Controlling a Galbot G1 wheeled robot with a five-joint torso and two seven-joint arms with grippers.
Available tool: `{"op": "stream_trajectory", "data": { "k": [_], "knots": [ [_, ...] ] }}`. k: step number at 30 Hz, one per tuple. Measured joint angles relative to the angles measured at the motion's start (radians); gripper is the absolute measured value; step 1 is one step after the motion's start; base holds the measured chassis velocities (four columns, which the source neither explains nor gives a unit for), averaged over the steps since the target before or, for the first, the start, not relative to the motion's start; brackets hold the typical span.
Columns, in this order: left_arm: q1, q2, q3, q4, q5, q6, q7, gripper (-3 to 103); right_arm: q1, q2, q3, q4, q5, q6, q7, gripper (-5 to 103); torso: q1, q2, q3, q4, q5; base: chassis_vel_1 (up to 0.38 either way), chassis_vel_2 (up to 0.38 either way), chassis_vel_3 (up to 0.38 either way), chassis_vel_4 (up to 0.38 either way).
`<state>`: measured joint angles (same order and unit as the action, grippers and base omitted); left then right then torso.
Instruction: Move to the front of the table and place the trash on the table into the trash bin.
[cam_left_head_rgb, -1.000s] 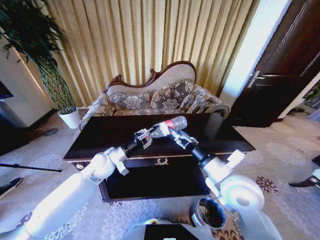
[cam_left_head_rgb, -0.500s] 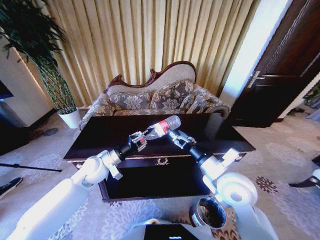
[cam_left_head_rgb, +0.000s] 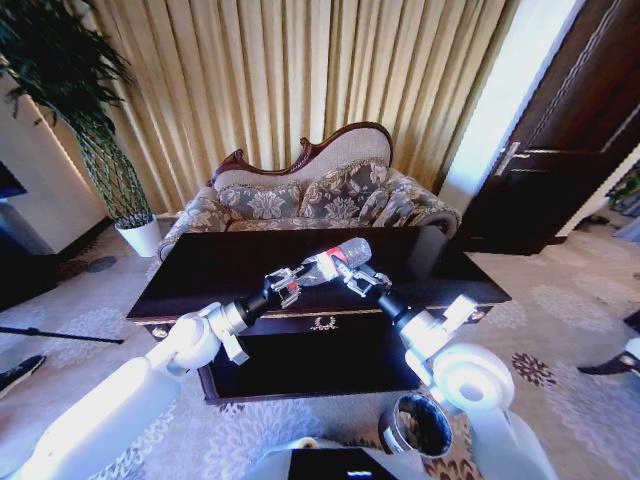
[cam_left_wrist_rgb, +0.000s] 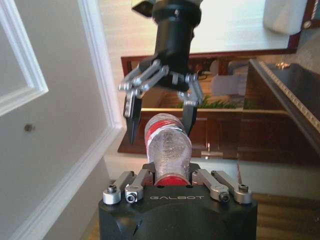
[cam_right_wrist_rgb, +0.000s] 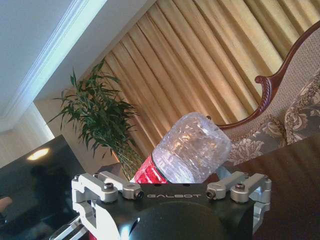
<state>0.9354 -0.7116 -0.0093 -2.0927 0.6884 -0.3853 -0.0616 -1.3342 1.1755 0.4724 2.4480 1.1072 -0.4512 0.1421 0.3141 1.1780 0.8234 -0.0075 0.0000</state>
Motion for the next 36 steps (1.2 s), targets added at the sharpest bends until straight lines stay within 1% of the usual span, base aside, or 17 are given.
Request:
{"op": "stream_trajectory", "data": {
  "k": [7, 8, 9, 10, 12, 14, 17, 18, 23, 24, 26, 29, 30, 32, 33, 35, 36],
  "knots": [
    [0.0, 0.006, 0.018, -0.011, 0.006, -0.007, 0.002, 29, 0.004, 0.001, 0.008, -0.006, -0.002, -0.001, 0.0, 100, 0.0, 0.0, 0.0, 0.0, 0.0, 0.0, 0.0, 0.0, 0.0],
    [0.002, 0.007, 0.018, -0.011, 0.006, -0.01, 0.002, 29, 0.004, 0.001, 0.01, -0.007, -0.002, -0.001, 0.0, 102, 0.0, 0.0, 0.0, 0.0, 0.0, 0.0, 0.0, 0.0, 0.0],
    [0.004, 0.007, 0.018, -0.01, 0.006, -0.012, 0.002, 29, 0.004, 0.001, 0.011, -0.008, -0.002, -0.001, 0.0, 98, 0.0, 0.0, 0.0, 0.0, 0.0, 0.0, 0.0, 0.0, 0.0],
    [0.004, 0.007, 0.018, -0.01, 0.006, -0.012, 0.002, 29, 0.004, 0.001, 0.011, -0.008, -0.002, -0.001, 0.0, 98, 0.0, 0.0, 0.0, 0.0, 0.0, 0.0, 0.0, 0.0, 0.0],
    [0.006, 0.008, 0.017, -0.006, 0.006, -0.016, 0.002, 29, 0.004, 0.001, 0.014, -0.009, -0.005, -0.001, 0.001, 88, 0.0, 0.0, 0.0, 0.0, 0.0, 0.0, 0.0, 0.0, 0.0],
    [0.006, 0.008, 0.016, -0.005, 0.006, -0.016, 0.002, 29, 0.005, 0.002, 0.014, -0.01, -0.006, -0.001, 0.001, 88, 0.0, 0.0, 0.0, 0.0, 0.0, 0.0, 0.0, 0.0, 0.0],
    [0.004, 0.007, 0.017, 0.005, 0.002, -0.018, 0.001, 29, 0.01, 0.004, 0.013, -0.016, -0.009, -0.001, 0.001, 72, 0.0, 0.0, 0.0, 0.0, 0.0, 0.0, 0.0, 0.0, 0.0],
    [0.003, 0.007, 0.017, 0.007, 0.002, -0.02, 0.001, 29, 0.011, 0.004, 0.012, -0.018, -0.01, -0.001, 0.0, 72, 0.0, 0.0, 0.0, 0.0, 0.0001, 0.0, 0.0, 0.0, 0.0],
    [-0.002, 0.004, 0.023, 0.02, -0.001, -0.024, -0.01, 29, 0.021, 0.002, 0.011, -0.027, -0.009, -0.001, -0.004, 57, 0.0, 0.0, 0.0, -0.0001, 0.0, 0.0, 0.0, 0.0, 0.0],
    [-0.002, 0.004, 0.023, 0.02, -0.001, -0.024, -0.01, 29, 0.021, 0.002, 0.011, -0.027, -0.009, -0.001, -0.004, 57, 0.0, 0.0, 0.0, -0.0001, 0.0, 0.0, 0.0, 0.0, 0.0],
    [0.005, 0.007, 0.023, 0.013, -0.004, 0.003, -0.015, 28, 0.025, 0.001, 0.011, -0.033, -0.008, -0.001, -0.005, 54, 0.0, 0.0, 0.0, -0.0001, 0.0, 0.0, 0.0, 0.0, 0.0],
    [0.007, 0.008, 0.028, 0.01, -0.014, 0.029, -0.02, 38, 0.031, 0.002, 0.015, -0.038, -0.007, 0.001, -0.007, 44, 0.0, 0.0, 0.0, 0.0001, 0.0001, 0.0, 0.0, 0.0, 0.0],
    [0.007, 0.008, 0.028, 0.01, -0.014, 0.029, -0.02, 38, 0.031, 0.002, 0.015, -0.038, -0.007, 0.001, -0.007, 44, 0.0, 0.0, 0.0, 0.0001, 0.0001, 0.0, 0.0, 0.0, 0.0],
    [-0.003, 0.003, 0.036, 0.024, -0.019, 0.034, -0.037, 48, 0.036, 0.001, 0.019, -0.052, -0.039, 0.007, -0.015, 38, 0.0, 0.0, 0.0, -0.0001, 0.0, 0.0, 0.0, 0.0, 0.0],
    [-0.004, 0.003, 0.037, 0.03, -0.021, 0.04, -0.04, 54, 0.038, 0.001, 0.03, -0.061, -0.064, 0.019, -0.016, 38, 0.0, 0.0, 0.0, -0.0001, 0.0005, 0.0, 0.0, 0.0, 0.0],
    [-0.01, 0.002, 0.039, 0.033, -0.025, 0.042, -0.047, 54, 0.041, -0.001, 0.034, -0.071, -0.094, 0.031, -0.025, 35, 0.0, 0.0, 0.0, 0.0001, -0.0007, 0.0, 0.0, 0.0, 0.0],
    [-0.015, 0.002, 0.041, 0.039, -0.037, 0.043, -0.053, 59, 0.044, -0.002, 0.042, -0.088, -0.123, 0.042, -0.036, 35, 0.0, 0.0, 0.0, -0.0001, 0.0003, 0.0, 0.0, 0.0, 0.0]
  ]
}}
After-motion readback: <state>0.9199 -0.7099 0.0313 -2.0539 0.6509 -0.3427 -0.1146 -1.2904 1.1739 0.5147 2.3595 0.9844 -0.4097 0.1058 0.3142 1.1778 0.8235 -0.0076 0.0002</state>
